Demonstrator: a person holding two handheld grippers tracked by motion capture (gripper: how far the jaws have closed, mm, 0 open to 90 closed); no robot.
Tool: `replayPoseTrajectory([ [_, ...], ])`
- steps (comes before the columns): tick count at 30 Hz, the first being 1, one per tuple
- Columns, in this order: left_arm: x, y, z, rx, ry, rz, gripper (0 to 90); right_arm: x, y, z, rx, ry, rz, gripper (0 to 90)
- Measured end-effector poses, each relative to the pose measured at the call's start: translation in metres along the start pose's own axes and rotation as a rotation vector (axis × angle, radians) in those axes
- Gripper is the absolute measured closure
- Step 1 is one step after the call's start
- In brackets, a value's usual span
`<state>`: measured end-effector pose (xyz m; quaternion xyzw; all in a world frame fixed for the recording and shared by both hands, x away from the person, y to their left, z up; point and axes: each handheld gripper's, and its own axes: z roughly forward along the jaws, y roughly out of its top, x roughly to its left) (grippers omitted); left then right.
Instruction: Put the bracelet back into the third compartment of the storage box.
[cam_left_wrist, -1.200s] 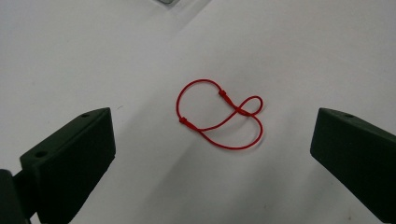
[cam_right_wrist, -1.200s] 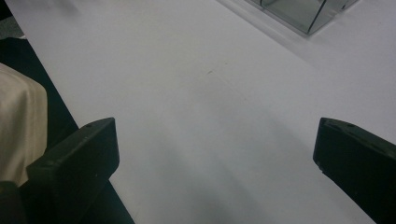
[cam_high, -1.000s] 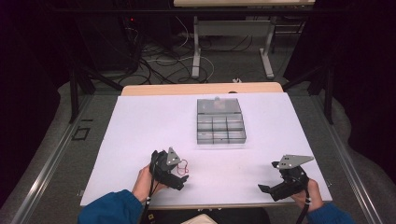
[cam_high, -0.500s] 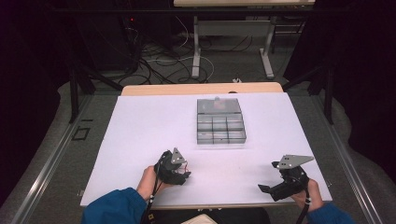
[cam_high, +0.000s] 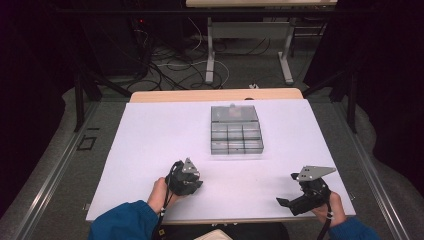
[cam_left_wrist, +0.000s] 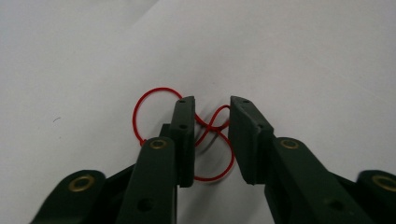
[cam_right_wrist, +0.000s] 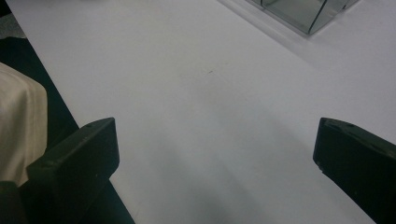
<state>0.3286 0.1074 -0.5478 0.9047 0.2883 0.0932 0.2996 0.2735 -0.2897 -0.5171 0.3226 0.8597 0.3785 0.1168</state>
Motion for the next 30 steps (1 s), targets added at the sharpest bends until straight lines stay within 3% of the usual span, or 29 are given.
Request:
replayPoseTrajectory([
  [3,0.001,-0.001,0.000,-0.008,-0.006,-0.023,80.0,0.000,0.000,0.000,0.000,-0.001,0.001,0.0],
  [8,0.002,-0.001,0.000,-0.001,-0.017,-0.025,88.4,0.000,0.000,0.000,-0.001,0.001,0.000,0.0],
  [17,0.003,0.000,-0.001,0.004,-0.021,-0.006,89.7,0.001,0.000,0.000,-0.001,-0.005,0.004,0.0],
  [20,0.003,0.000,-0.003,-0.024,-0.006,-0.003,89.6,0.001,0.000,0.000,-0.011,-0.007,0.005,0.0],
  [30,0.004,0.002,-0.013,-0.051,-0.003,-0.002,89.6,0.001,0.000,0.000,-0.013,-0.006,0.002,0.0],
])
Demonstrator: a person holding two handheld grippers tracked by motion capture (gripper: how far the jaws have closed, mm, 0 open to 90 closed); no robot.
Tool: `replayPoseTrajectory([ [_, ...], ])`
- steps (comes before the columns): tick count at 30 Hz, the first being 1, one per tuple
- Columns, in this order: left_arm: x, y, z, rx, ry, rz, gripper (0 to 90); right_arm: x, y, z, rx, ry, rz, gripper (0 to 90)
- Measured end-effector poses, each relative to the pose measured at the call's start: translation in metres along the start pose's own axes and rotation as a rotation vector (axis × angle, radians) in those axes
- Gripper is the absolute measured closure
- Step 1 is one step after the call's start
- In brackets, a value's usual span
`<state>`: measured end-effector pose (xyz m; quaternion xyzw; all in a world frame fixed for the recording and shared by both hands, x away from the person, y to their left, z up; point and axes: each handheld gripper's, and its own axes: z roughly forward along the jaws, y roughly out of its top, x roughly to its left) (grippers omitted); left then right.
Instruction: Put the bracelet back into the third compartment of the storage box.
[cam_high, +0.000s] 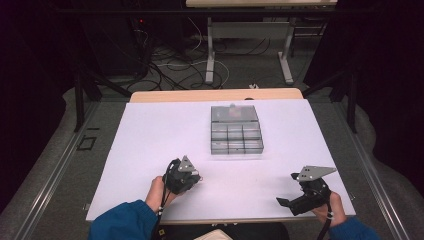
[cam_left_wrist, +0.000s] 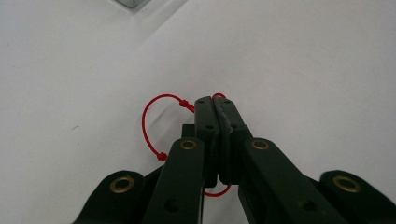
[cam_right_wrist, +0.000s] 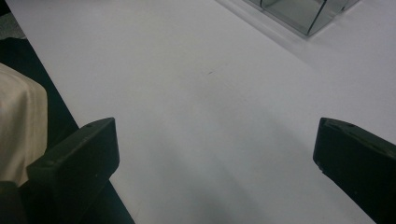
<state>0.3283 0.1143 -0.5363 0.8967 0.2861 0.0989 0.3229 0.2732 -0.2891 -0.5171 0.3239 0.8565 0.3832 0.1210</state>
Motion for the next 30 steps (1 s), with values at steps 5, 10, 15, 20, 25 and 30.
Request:
replayPoseTrajectory([
  [5,-0.001,0.001,-0.002,-0.019,0.008,-0.010,89.6,0.000,0.000,0.000,-0.004,-0.003,-0.001,0.0],
  [10,0.000,0.003,-0.006,-0.004,0.002,0.015,89.6,0.000,0.000,0.000,0.012,0.001,0.001,0.0],
  [15,-0.002,0.005,-0.007,-0.020,0.014,0.017,89.5,0.000,0.000,0.000,0.003,0.000,0.002,0.0],
  [20,-0.003,0.007,-0.008,-0.028,0.021,0.023,89.6,0.000,0.000,0.000,0.004,0.002,0.002,0.0],
  [25,-0.002,0.011,-0.011,-0.022,0.013,0.032,89.6,0.000,0.000,0.001,0.004,0.002,0.000,0.0],
  [30,-0.002,0.012,-0.011,-0.045,0.029,0.030,89.6,0.000,0.000,0.001,0.005,0.004,-0.003,0.0],
])
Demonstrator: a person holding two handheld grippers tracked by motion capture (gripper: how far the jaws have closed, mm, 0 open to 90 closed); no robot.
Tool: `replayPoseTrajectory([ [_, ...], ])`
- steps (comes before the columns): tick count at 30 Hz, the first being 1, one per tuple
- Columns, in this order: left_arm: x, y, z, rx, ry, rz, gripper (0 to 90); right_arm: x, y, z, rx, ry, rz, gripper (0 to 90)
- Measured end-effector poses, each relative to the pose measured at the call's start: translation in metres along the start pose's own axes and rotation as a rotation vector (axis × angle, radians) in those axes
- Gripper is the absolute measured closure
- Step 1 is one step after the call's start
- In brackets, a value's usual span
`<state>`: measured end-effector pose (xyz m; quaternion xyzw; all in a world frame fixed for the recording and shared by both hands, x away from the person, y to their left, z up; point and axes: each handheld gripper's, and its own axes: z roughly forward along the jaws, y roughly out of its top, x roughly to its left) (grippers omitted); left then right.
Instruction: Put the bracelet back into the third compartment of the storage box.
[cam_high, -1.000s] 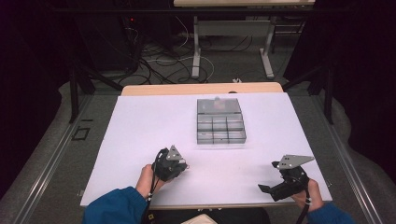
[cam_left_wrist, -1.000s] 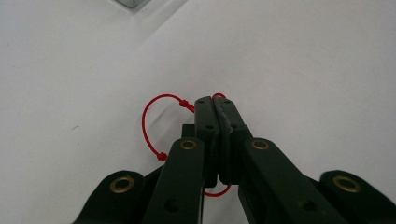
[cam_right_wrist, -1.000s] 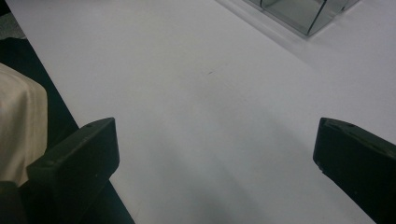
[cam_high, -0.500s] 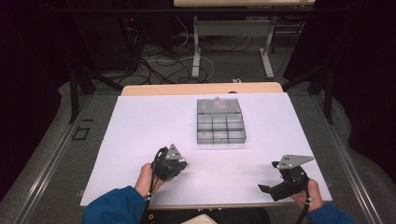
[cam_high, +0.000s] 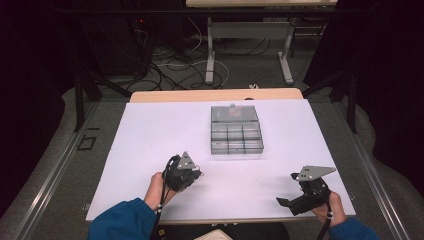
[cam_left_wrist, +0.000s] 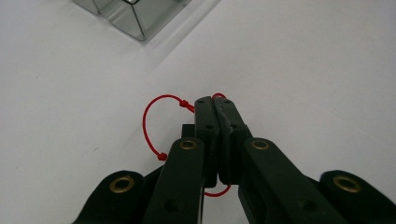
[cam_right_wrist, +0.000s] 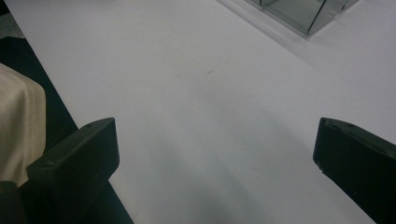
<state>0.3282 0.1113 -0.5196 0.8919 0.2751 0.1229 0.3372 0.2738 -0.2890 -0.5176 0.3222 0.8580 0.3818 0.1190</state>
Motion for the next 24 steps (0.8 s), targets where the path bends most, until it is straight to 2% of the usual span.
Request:
replayPoseTrajectory([
  [7,0.000,0.003,-0.001,-0.007,0.003,-0.001,89.6,0.000,0.000,0.000,0.000,0.000,0.000,0.0],
  [9,0.002,0.005,-0.003,0.003,-0.004,0.009,89.6,0.000,0.000,0.000,0.001,0.000,0.000,0.0],
  [10,0.002,0.006,-0.001,-0.014,0.006,0.008,89.6,0.000,0.000,0.000,-0.001,-0.003,-0.001,0.0],
  [11,0.002,0.008,-0.002,0.002,-0.009,0.005,89.6,0.000,0.000,0.000,-0.001,-0.004,-0.001,0.0],
  [12,0.002,0.008,-0.001,-0.016,0.006,0.012,89.6,0.000,0.000,0.000,-0.001,-0.005,-0.001,0.0],
  [16,0.003,0.012,-0.001,-0.007,-0.003,0.016,89.6,0.000,0.000,0.001,-0.006,-0.006,-0.001,0.0],
  [17,0.002,0.013,0.000,-0.025,0.007,0.014,89.6,0.000,0.000,0.001,-0.005,-0.005,0.002,0.0],
  [20,0.004,0.015,-0.001,-0.011,-0.003,0.022,89.6,0.000,0.000,0.001,-0.004,-0.006,0.003,0.0],
  [22,0.003,0.015,0.000,-0.028,0.008,0.011,89.6,0.000,0.000,0.001,-0.004,-0.005,0.000,0.0],
  [24,0.005,0.017,-0.001,-0.018,0.001,0.018,89.5,0.001,0.000,0.001,-0.004,-0.003,0.002,0.1],
])
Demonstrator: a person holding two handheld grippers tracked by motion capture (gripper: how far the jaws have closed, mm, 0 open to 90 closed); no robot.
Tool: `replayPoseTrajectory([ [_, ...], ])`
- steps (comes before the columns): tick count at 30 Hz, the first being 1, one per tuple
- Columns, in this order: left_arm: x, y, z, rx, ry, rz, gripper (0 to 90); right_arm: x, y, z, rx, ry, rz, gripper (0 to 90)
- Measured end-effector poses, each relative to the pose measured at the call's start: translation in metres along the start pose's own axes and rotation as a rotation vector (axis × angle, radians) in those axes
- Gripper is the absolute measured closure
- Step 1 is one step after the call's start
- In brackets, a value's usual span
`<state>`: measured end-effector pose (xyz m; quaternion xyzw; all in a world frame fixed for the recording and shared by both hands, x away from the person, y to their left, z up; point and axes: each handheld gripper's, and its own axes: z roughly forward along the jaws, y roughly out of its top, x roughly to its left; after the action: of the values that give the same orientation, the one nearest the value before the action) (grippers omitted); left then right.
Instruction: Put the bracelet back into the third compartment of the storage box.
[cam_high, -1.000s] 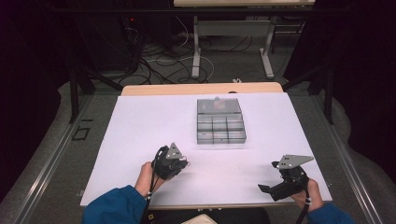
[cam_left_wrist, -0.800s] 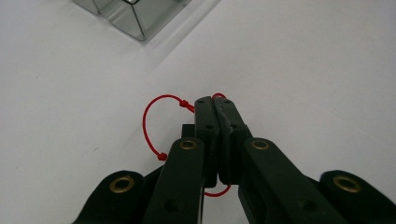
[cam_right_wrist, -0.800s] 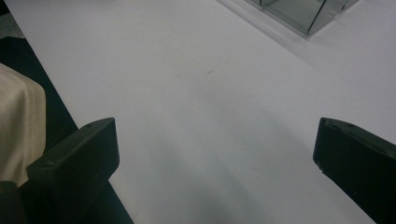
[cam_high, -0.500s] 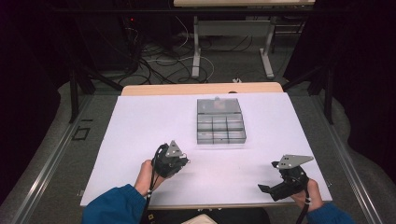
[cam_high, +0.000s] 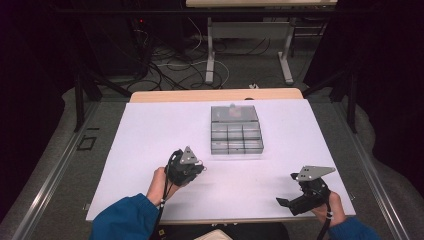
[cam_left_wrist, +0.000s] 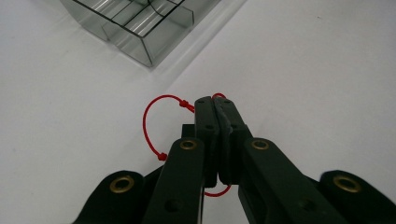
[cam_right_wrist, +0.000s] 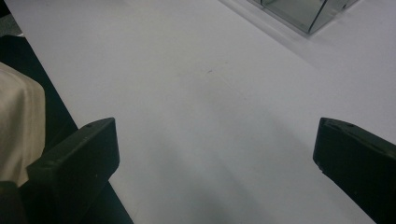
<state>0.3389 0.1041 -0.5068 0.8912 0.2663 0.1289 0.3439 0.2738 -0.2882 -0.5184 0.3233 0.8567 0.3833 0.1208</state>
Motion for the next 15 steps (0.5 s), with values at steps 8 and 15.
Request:
replayPoseTrajectory([
  [8,0.001,0.005,0.002,-0.009,-0.004,0.000,89.5,0.000,0.000,0.000,0.000,-0.002,-0.001,0.1],
  [15,0.003,0.011,0.004,-0.015,0.000,0.012,89.5,0.000,0.000,-0.001,0.013,0.001,-0.006,0.1],
])
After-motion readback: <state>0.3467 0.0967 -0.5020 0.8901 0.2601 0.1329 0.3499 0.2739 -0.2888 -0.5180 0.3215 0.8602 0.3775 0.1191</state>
